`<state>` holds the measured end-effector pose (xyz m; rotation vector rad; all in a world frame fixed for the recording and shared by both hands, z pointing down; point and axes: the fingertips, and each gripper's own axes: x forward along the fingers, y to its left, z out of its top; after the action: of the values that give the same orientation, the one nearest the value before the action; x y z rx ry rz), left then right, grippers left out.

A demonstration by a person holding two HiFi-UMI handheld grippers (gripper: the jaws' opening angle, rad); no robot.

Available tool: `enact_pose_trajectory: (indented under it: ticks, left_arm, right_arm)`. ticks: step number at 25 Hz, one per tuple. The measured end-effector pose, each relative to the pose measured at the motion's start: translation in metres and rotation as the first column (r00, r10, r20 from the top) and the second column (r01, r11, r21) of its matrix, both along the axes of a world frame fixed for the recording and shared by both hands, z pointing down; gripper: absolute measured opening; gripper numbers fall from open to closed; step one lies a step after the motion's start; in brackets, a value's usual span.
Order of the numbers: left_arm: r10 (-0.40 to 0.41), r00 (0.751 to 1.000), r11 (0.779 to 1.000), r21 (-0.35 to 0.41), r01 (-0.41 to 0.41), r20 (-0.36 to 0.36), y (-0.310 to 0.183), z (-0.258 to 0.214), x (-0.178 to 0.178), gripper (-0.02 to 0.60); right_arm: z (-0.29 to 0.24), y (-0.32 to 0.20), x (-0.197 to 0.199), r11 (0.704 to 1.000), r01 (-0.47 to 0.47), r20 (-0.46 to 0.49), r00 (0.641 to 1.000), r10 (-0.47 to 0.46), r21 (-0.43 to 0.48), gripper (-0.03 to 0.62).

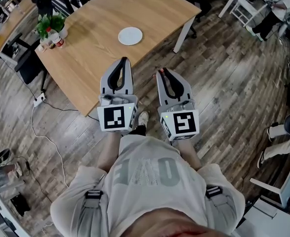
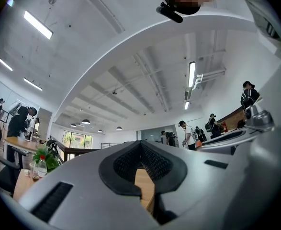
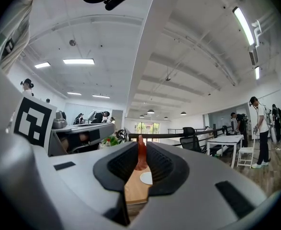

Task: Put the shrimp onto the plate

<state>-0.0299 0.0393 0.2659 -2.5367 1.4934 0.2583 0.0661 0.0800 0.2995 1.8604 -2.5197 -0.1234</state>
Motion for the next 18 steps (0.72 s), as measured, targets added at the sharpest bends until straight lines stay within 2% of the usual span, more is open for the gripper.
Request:
enact_pose_trajectory:
  ticks: [12,18]
  left_arm:
    - [-0.016,1.0,1.0,0.007,0.016,-0.017,-0.086,-0.004,-0.011,0.011]
    - [-0.048,0.998,0.999,-0.012,0.048,-0.036,-0.124,0.0,-0.032,0.009]
  right_arm:
    - [-0.003,-0.087,-0.012,1.0,0.027,-0.03,0.999,-0.028,-0.008,0.063]
    - [0.0,-0.129,-0.03,0.998,0.058,-0.053,0.997,-0.06,-0.027,0.063]
